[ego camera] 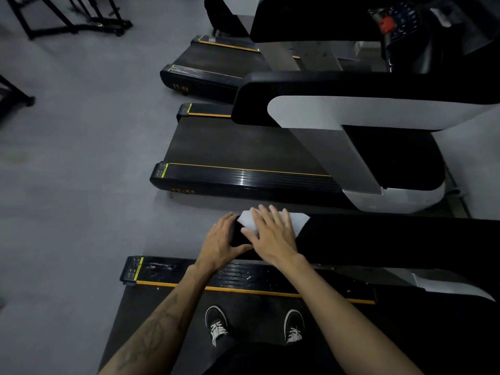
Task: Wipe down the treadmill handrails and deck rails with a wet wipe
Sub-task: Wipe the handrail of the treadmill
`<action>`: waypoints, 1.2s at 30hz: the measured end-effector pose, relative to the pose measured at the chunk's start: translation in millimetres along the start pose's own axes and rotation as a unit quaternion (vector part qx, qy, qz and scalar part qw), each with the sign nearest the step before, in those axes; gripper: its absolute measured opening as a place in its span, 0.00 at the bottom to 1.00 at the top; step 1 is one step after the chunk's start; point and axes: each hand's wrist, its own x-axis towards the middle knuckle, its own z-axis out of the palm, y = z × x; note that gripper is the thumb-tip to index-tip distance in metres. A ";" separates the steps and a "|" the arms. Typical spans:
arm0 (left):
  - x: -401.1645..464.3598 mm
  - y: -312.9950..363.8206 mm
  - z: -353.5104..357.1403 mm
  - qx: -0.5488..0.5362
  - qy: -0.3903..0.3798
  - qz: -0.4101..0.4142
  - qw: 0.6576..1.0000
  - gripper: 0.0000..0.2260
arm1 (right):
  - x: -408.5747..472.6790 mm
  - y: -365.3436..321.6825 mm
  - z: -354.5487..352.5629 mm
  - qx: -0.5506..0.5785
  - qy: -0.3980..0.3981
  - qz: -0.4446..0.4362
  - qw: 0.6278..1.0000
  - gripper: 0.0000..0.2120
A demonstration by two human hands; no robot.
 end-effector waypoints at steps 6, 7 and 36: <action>-4.9 -5.9 0.2 -0.007 0.011 -0.003 1.000 0.40 | -32.5 45.5 2.8 -0.078 0.054 -0.100 0.990 0.32; -5.7 -6.5 0.8 -0.011 0.012 -0.003 1.000 0.40 | -34.7 49.3 2.3 -0.079 0.060 -0.076 0.992 0.33; -27.2 -27.3 5.2 0.005 0.042 -0.020 0.999 0.33 | -41.9 30.2 20.6 -0.090 0.078 -0.061 0.991 0.31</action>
